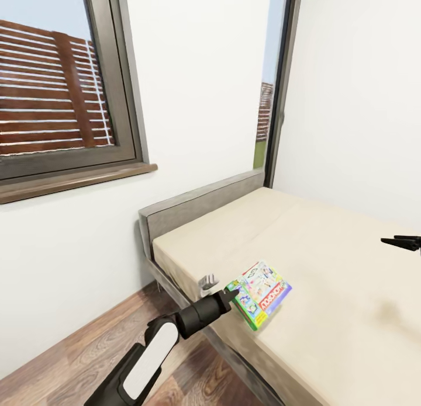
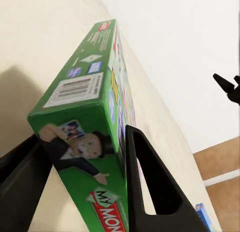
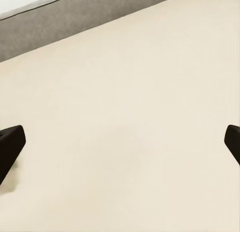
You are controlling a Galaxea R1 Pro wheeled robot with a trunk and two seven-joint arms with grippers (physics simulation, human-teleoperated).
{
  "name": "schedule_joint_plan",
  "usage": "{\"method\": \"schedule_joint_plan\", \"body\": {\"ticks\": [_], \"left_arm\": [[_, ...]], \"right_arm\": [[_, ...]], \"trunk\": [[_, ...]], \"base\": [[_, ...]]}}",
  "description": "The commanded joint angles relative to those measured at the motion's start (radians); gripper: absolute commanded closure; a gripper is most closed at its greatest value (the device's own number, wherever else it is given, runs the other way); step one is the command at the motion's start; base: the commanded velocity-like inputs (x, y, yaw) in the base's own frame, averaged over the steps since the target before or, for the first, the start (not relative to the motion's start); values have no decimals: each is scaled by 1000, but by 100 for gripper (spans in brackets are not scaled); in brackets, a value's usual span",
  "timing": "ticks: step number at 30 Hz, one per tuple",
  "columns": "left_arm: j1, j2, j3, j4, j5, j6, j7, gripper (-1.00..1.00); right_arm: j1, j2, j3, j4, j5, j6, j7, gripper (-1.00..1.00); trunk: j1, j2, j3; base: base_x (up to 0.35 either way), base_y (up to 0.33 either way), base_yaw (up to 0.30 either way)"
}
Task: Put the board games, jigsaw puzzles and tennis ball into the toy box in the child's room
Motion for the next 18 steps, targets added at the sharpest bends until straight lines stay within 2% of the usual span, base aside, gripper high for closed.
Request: {"method": "schedule_joint_plan", "body": {"ticks": [1, 4, 5, 8, 13, 17, 18], "left_arm": [[1, 2, 1, -3, 4, 5, -3, 100], [9, 20, 1, -26, 10, 5, -12, 100], [19, 42, 2, -48, 14, 5, -19, 100], [31, 62, 3, -84, 17, 4, -37, 100], [45, 73, 4, -112, 17, 5, -39, 100], [63, 94, 4, -164, 17, 6, -39, 100], [75, 103, 6, -186, 17, 6, -39, 100]], "right_arm": [[0, 0, -1, 0, -2, 11, 3, -100], [0, 4, -1, 0, 1, 12, 2, -100], [0, 7, 0, 0, 2, 11, 2, -100], [0, 15, 0, -7, 5, 8, 0, -100], [0, 29, 1, -10, 6, 9, -3, -100], [4, 53, 1, -10, 6, 6, -13, -100], [7, 71, 1, -10, 6, 5, -31, -100]], "trunk": [[-1, 0, 3], [-2, 1, 15], [-2, 1, 18], [-11, 16, 28], [-30, 51, 44], [-45, 79, 57], [-49, 86, 60]], "base": [[0, 0, -18], [0, 0, -85], [0, 0, -199], [0, 0, -235], [0, 0, -239], [0, 0, -83], [0, 0, -34]]}}
